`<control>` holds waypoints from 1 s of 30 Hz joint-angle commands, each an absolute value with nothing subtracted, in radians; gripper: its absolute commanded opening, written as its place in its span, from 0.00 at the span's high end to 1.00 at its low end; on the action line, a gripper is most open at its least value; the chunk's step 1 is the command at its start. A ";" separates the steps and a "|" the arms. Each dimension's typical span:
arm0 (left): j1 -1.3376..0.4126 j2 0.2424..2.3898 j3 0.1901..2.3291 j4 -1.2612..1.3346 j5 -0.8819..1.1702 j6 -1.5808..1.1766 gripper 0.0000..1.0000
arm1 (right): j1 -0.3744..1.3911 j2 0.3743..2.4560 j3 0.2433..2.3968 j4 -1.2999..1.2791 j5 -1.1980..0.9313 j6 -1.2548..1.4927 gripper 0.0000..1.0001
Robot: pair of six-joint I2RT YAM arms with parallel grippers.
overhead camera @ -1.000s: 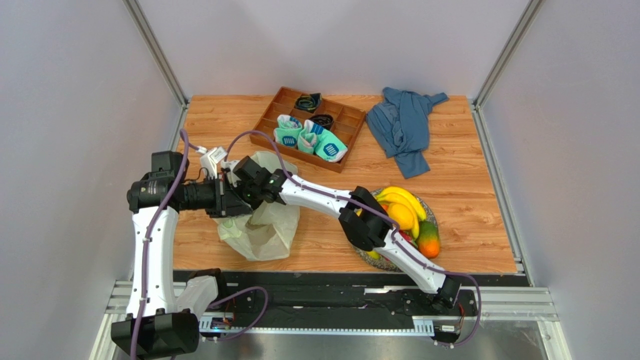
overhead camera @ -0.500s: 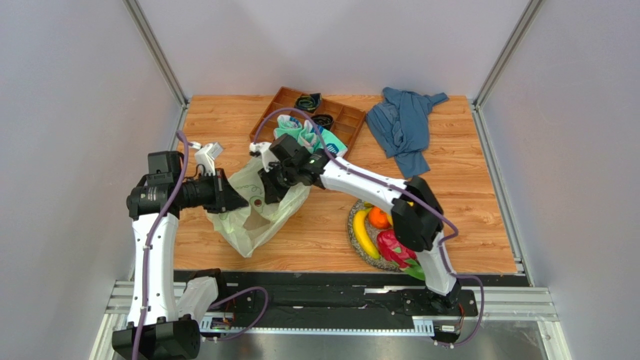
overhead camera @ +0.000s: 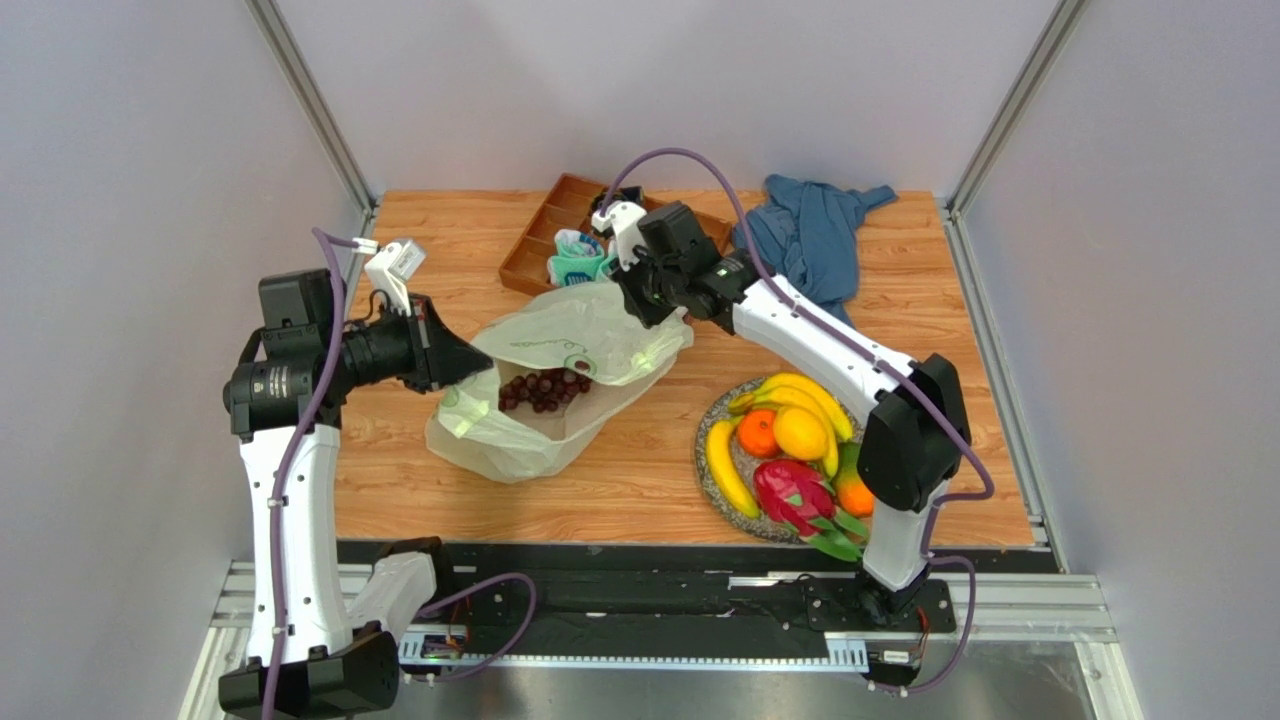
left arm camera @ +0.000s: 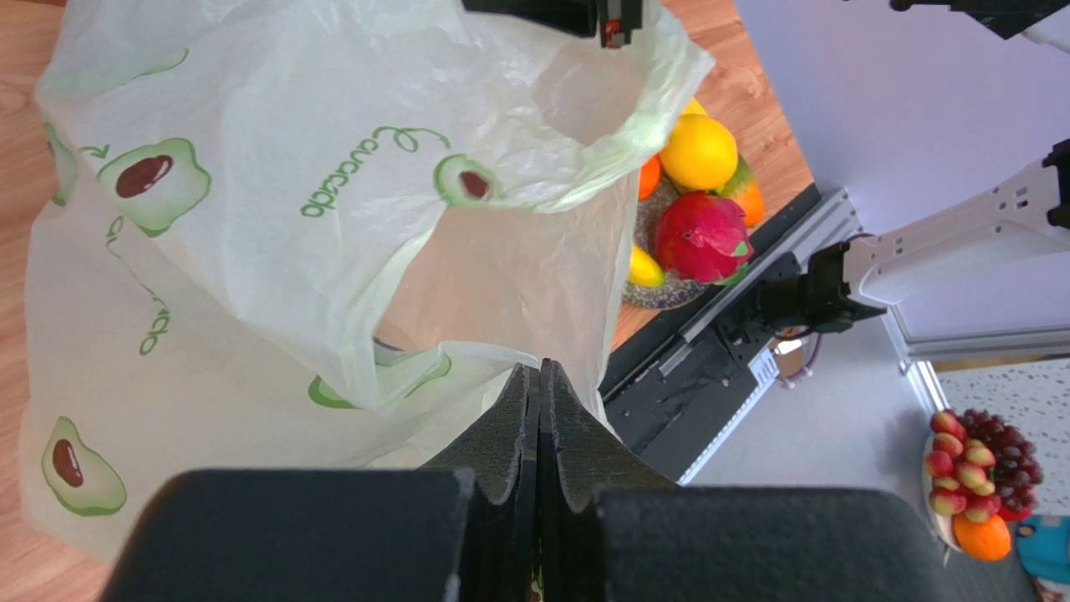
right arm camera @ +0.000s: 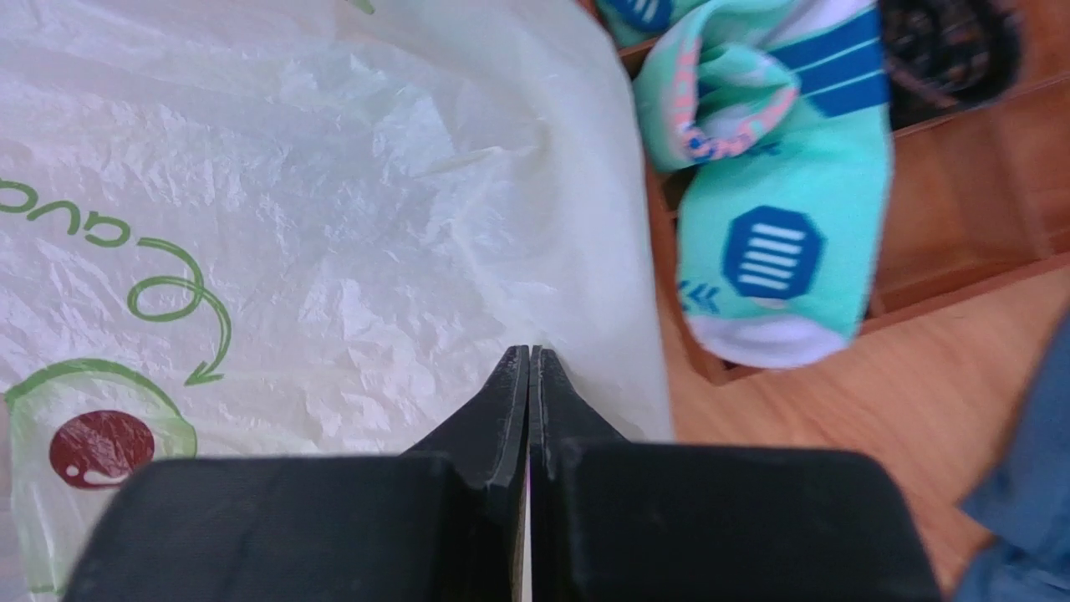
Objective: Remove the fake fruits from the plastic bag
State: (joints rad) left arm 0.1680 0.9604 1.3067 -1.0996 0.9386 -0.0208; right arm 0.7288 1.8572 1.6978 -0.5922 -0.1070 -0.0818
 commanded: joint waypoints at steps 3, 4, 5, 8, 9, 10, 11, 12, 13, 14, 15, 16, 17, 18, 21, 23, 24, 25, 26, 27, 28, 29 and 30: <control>0.172 0.956 1.298 -1.054 1.043 -0.060 1.00 | 0.715 1.700 1.698 -0.549 -0.008 -0.209 1.00; 0.173 0.953 1.290 -1.057 1.049 -0.063 1.00 | 0.710 1.688 1.687 -0.569 -0.038 -0.207 1.00; 0.172 0.948 1.279 -1.063 1.054 -0.063 1.00 | 0.712 1.663 1.654 -0.593 -0.104 -0.207 1.00; 0.172 0.922 1.266 -1.103 1.045 -0.058 1.00 | 0.718 1.591 1.585 -0.637 -0.231 -0.140 0.94; 0.172 0.902 1.250 -1.112 1.039 -0.058 1.00 | 0.722 1.569 1.544 -0.612 -0.292 -0.138 0.86; 0.172 0.891 1.243 -1.126 1.035 -0.058 1.00 | 0.754 1.553 1.537 -0.601 -0.336 -0.138 0.68; 0.172 0.881 1.223 -1.130 1.026 -0.057 1.00 | 0.777 1.543 1.537 -0.598 -0.377 -0.144 0.63; 0.172 0.865 1.215 -1.137 1.025 -0.057 1.00 | 0.802 1.551 1.555 -0.601 -0.390 -0.152 0.59; 0.172 0.859 1.210 -1.146 1.025 -0.057 1.00 | 0.848 1.590 1.574 -0.610 -0.402 -0.161 0.57; 0.172 0.858 1.209 -1.152 1.025 -0.055 1.00 | 0.867 1.615 1.598 -0.617 -0.405 -0.157 0.57; 0.172 0.859 1.212 -1.158 1.025 -0.051 1.00 | 0.882 1.641 1.642 -0.618 -0.413 -0.146 0.60; 0.172 0.859 1.219 -1.179 1.022 -0.042 1.00 | 0.900 1.699 1.672 -0.615 -0.423 -0.109 0.62; 0.172 0.862 1.242 -1.192 1.009 -0.022 1.00 | 0.907 1.730 1.696 -0.608 -0.428 -0.086 0.63; 0.172 0.867 1.256 -1.204 1.005 -0.011 1.00 | 0.914 1.762 1.719 -0.600 -0.422 -0.068 0.65; 0.173 0.868 1.304 -1.239 0.997 0.023 1.00 | 0.942 1.888 1.807 -0.606 -0.439 -0.032 0.71; 0.173 0.870 1.322 -1.246 0.999 0.026 1.00 | 0.950 1.963 1.832 -0.603 -0.490 0.026 0.71; 0.173 0.873 1.328 -1.244 1.003 0.025 1.00 | 0.954 1.983 1.832 -0.591 -0.511 0.046 0.65; 0.173 0.876 1.335 -1.238 1.006 0.023 1.00 | 0.959 2.020 1.832 -0.591 -0.521 0.069 0.59; 0.173 0.879 1.350 -1.236 1.018 0.025 1.00 | 0.962 2.034 1.819 -0.585 -0.522 0.102 0.52; 0.175 0.890 1.357 -1.235 1.023 0.025 1.00 | 0.962 2.045 1.807 -0.560 -0.526 0.165 0.37; 0.173 0.894 1.362 -1.235 1.026 0.025 1.00 | 0.962 2.066 1.796 -0.543 -0.538 0.201 0.30; 0.175 0.899 1.368 -1.235 1.034 0.031 1.00 | 0.962 2.078 1.792 -0.531 -0.576 0.224 0.26; 0.172 0.908 1.367 -1.233 1.038 0.031 1.00 | 0.963 2.091 1.793 -0.506 -0.600 0.265 0.22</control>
